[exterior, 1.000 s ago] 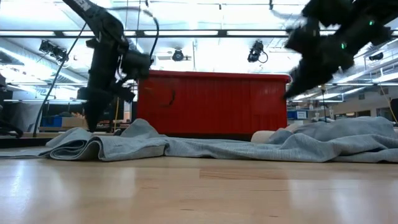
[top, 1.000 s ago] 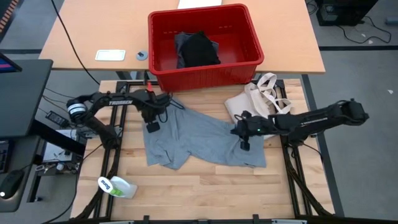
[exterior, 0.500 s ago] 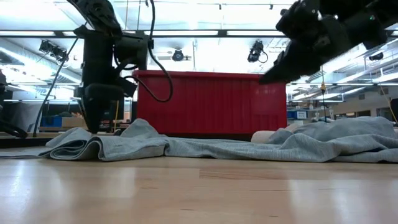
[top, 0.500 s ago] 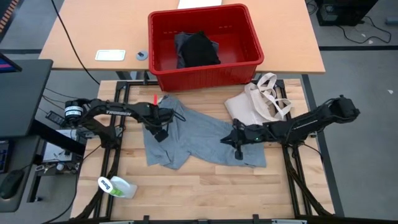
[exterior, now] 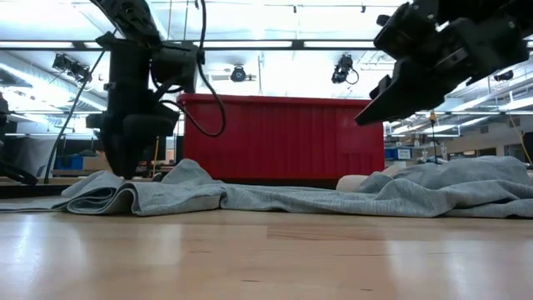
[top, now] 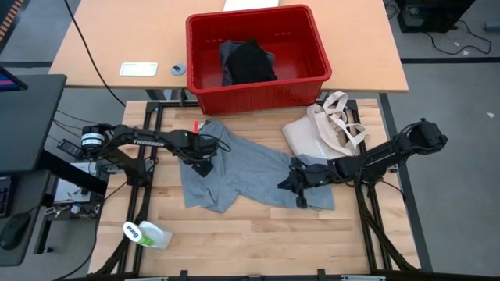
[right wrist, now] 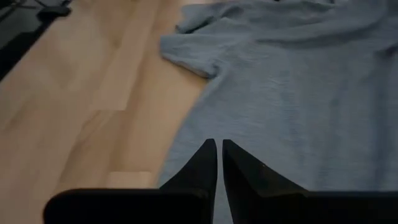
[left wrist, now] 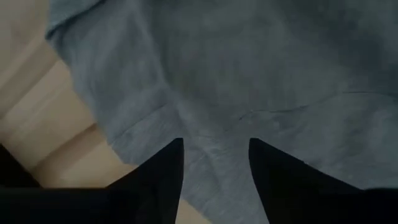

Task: Fold Laundry from Bin
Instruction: Fold the gray shirt

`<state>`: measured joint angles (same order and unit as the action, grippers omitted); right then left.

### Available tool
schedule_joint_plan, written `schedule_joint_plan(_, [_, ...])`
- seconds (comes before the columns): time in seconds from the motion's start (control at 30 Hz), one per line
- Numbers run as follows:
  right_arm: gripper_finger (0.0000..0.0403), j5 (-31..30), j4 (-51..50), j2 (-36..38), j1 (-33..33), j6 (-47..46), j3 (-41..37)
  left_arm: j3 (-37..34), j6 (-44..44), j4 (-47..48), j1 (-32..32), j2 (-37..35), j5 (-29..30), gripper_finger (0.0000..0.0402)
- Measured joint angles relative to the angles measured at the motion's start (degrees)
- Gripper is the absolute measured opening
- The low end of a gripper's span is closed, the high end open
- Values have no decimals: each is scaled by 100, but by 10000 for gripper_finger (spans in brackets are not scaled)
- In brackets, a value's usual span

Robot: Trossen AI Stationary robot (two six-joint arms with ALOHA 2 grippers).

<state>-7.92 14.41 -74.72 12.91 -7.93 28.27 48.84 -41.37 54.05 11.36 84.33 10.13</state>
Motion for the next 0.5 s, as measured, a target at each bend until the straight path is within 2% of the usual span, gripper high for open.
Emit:
schedule_joint_plan(0.13, [36,-70,13,2,212,-1,0,-421,-105,-263,8,5,26,182])
schedule_joint_plan(0.33, [36,-500,26,4,325,88,0,-854,26,-949,8,-13,28,178])
schedule_joint_plan(0.5, [34,-577,47,4,325,99,0,-843,176,-1026,4,-8,17,127])
